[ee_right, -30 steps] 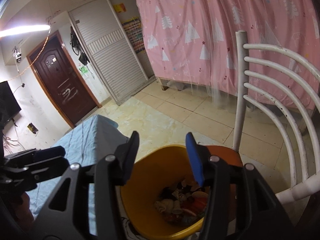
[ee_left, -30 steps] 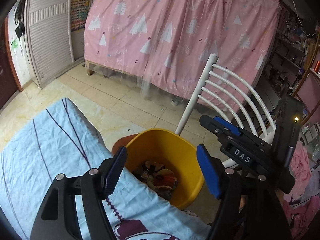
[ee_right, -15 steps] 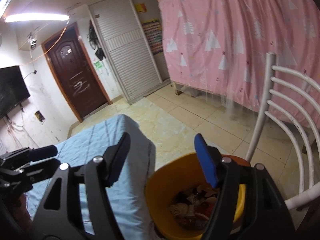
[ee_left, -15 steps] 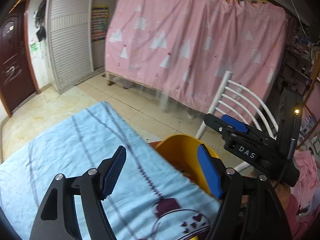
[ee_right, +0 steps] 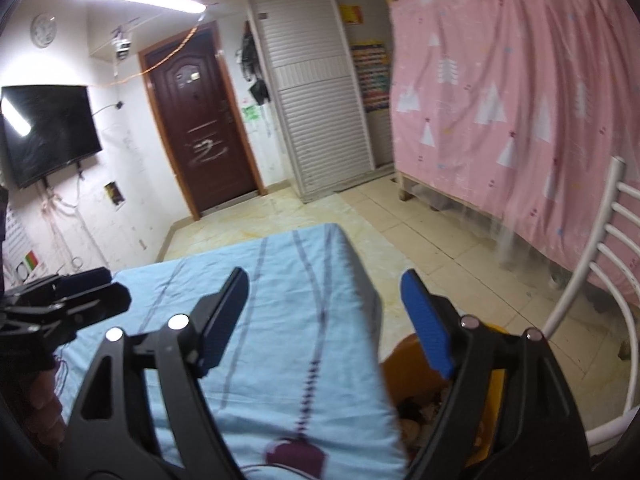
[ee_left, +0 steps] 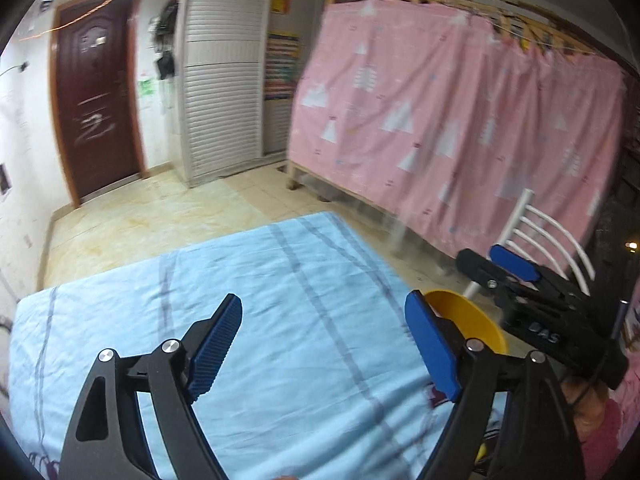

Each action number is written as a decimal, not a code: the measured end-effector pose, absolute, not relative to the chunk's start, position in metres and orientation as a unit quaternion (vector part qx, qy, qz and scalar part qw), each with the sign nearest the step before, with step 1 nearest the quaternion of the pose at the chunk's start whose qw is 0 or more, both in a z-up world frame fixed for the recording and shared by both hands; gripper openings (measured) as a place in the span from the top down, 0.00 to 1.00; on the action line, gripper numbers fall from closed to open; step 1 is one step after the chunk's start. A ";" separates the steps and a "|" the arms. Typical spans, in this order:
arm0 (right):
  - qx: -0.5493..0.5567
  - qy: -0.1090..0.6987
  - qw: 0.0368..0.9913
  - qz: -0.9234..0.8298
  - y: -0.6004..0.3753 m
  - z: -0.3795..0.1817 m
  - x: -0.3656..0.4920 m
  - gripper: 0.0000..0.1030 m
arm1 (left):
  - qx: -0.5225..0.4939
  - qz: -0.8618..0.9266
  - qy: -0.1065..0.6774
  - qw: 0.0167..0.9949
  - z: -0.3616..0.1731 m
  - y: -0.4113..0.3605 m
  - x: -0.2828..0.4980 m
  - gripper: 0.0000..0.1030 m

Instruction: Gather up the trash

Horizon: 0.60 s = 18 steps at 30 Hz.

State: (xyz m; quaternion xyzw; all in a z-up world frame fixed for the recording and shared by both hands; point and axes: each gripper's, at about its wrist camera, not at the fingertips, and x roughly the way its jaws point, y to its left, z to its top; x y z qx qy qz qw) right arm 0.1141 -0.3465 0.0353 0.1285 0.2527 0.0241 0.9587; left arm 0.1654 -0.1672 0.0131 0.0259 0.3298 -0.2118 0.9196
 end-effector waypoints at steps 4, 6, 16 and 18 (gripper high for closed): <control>0.116 0.254 0.959 0.054 -0.322 0.038 0.120 0.24 | 0.007 -0.177 0.337 0.925 0.010 -0.136 0.170 0.26; 0.109 0.256 0.958 0.069 -0.310 0.038 0.121 0.23 | -0.001 -0.162 0.338 0.927 0.008 -0.121 0.171 0.25; 0.077 0.266 0.951 0.133 -0.252 0.037 0.128 0.20 | -0.022 -0.076 0.337 0.938 -0.001 -0.056 0.165 0.25; 0.074 0.268 0.950 0.140 -0.244 0.037 0.129 0.20 | -0.025 -0.064 0.337 0.939 -0.002 -0.045 0.164 0.25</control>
